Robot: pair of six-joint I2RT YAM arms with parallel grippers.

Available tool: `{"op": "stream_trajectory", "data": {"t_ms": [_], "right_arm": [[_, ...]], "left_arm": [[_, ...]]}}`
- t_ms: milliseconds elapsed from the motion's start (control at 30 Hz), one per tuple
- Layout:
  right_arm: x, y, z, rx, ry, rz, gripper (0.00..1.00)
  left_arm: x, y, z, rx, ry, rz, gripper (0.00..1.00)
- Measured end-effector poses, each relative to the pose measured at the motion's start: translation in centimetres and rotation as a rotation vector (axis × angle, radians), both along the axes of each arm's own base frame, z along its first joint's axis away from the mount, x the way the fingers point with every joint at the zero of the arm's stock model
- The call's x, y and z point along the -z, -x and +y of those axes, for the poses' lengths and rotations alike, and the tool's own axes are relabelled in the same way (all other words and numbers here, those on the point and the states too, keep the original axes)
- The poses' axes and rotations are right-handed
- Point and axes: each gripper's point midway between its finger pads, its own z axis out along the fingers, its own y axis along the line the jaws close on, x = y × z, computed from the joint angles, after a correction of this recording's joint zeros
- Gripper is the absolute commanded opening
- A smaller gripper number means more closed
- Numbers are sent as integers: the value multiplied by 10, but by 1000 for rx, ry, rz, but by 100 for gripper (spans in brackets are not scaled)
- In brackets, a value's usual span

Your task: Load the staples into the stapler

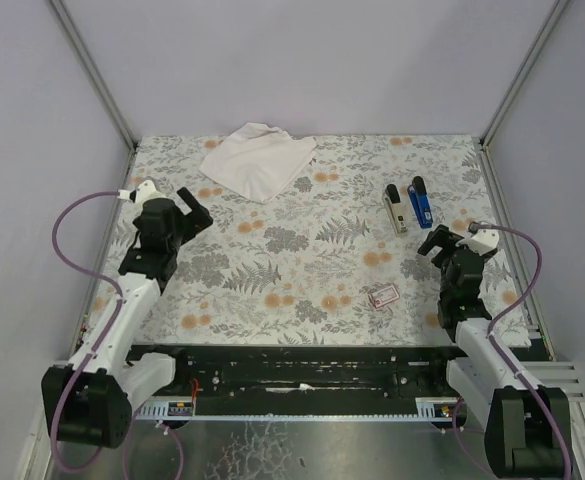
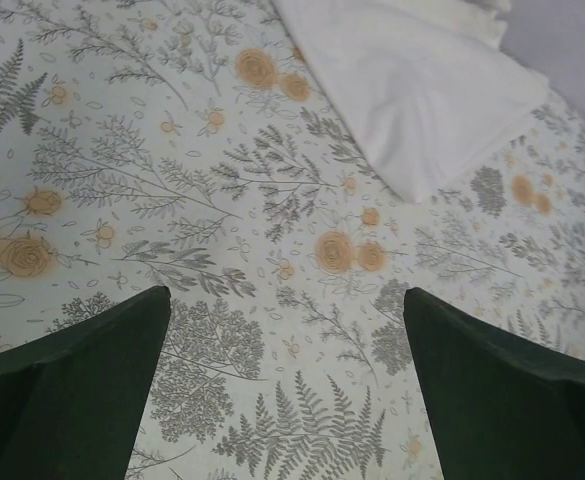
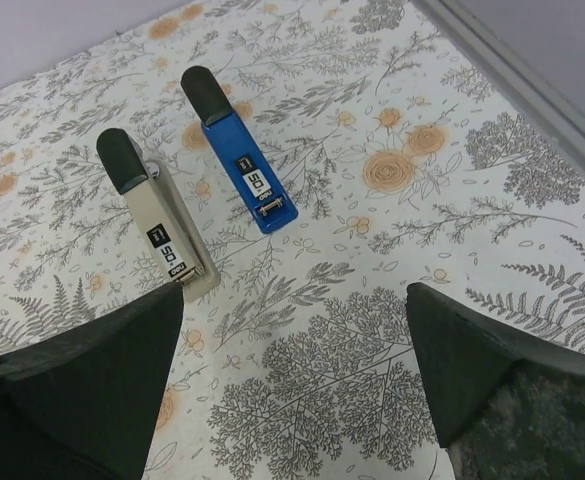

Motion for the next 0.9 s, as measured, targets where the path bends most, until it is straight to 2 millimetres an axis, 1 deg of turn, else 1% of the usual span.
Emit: {"op": "stream_trajectory", "data": {"t_ms": [100, 167, 233, 367, 433, 500, 567, 633, 733, 767, 833, 900], "right_arm": [[1, 1, 2, -1, -24, 19, 99], [-2, 0, 4, 0, -46, 15, 99], [-8, -1, 6, 1, -78, 8, 99], [-20, -5, 12, -20, -120, -7, 99], [-25, -7, 17, -43, -130, -10, 99], [-28, -8, 22, -68, -145, -13, 99], [-25, -10, 30, -110, -164, -4, 99], [-19, -12, 40, -157, -180, 26, 99], [-6, -20, 56, -239, -210, 122, 100], [-2, -23, 62, -267, -223, 161, 98], [6, -29, 74, -325, -252, 233, 95], [16, -31, 85, -376, -287, 310, 94]], "left_arm": [[-15, 8, -3, 28, 15, -29, 100], [-23, 15, -3, 33, 14, -29, 100], [-36, 22, -1, 32, 4, -31, 100], [-74, 31, 6, 32, -46, -99, 100], [-88, 35, 9, 39, -71, -130, 100], [-95, 37, 10, 44, -85, -151, 100], [-93, 37, 8, 62, -90, -146, 100], [-86, 34, 3, 88, -88, -125, 100], [-65, 28, -7, 156, -89, -60, 100], [-58, 28, -10, 180, -87, -42, 100], [-43, 30, -16, 227, -91, -6, 100], [-34, 32, -19, 255, -98, 14, 100]]}}
